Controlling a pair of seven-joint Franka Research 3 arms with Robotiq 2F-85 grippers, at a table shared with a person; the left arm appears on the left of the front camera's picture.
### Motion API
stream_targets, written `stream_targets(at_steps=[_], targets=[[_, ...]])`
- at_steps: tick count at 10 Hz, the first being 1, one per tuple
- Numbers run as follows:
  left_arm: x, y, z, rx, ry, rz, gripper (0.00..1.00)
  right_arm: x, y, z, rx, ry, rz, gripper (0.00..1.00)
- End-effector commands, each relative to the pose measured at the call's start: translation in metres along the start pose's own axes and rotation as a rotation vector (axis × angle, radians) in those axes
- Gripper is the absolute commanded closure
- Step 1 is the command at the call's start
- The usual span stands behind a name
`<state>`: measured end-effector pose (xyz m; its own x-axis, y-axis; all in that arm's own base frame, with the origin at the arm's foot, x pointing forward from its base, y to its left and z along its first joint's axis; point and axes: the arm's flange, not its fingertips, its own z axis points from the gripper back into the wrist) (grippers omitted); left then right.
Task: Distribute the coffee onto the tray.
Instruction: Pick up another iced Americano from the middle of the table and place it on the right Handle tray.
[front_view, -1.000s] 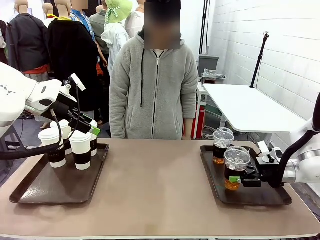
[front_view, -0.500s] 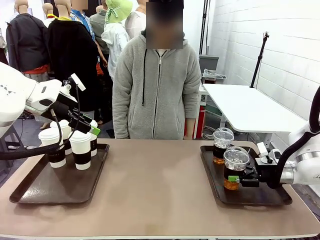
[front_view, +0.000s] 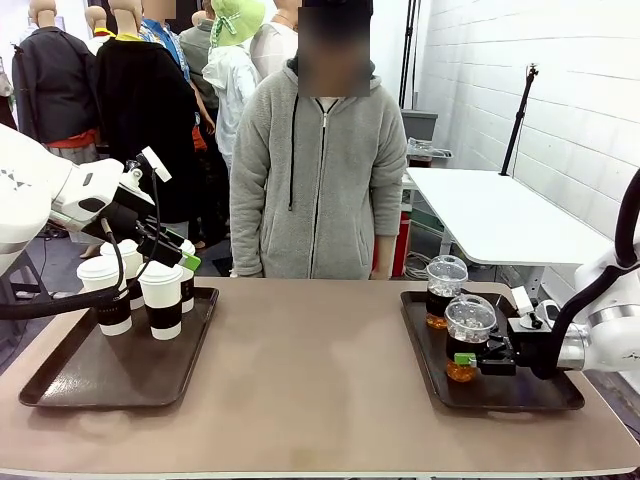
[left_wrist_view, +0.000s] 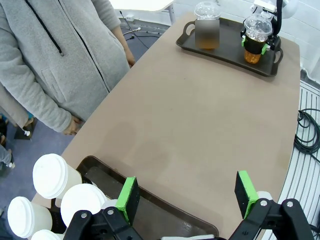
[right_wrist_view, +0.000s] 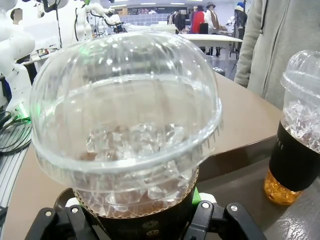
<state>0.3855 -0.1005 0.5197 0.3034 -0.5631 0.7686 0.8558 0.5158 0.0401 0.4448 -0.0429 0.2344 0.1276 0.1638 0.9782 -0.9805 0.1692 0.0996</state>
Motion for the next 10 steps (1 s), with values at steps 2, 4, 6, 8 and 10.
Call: stream_targets(at_steps=[2,4,6,8,10], targets=[[-0.002,0.004,-0.002,-0.013,-0.019,-0.018,0.00,0.004,-0.009,-0.007,-0.009,-0.004,-0.028,0.21],[-0.002,0.004,-0.002,-0.013,-0.019,-0.018,0.00,0.004,-0.008,-0.007,-0.002,0.003,-0.049,0.00],[-0.002,0.004,-0.002,-0.013,-0.019,-0.018,0.00,0.004,-0.008,-0.007,-0.004,0.006,-0.063,0.00],[-0.002,0.004,-0.002,-0.013,-0.019,-0.018,0.00,0.003,-0.006,-0.003,-0.012,0.009,-0.081,0.00],[-0.002,0.004,-0.002,-0.013,-0.019,-0.018,0.00,0.004,-0.002,0.007,-0.032,0.015,-0.096,0.00]])
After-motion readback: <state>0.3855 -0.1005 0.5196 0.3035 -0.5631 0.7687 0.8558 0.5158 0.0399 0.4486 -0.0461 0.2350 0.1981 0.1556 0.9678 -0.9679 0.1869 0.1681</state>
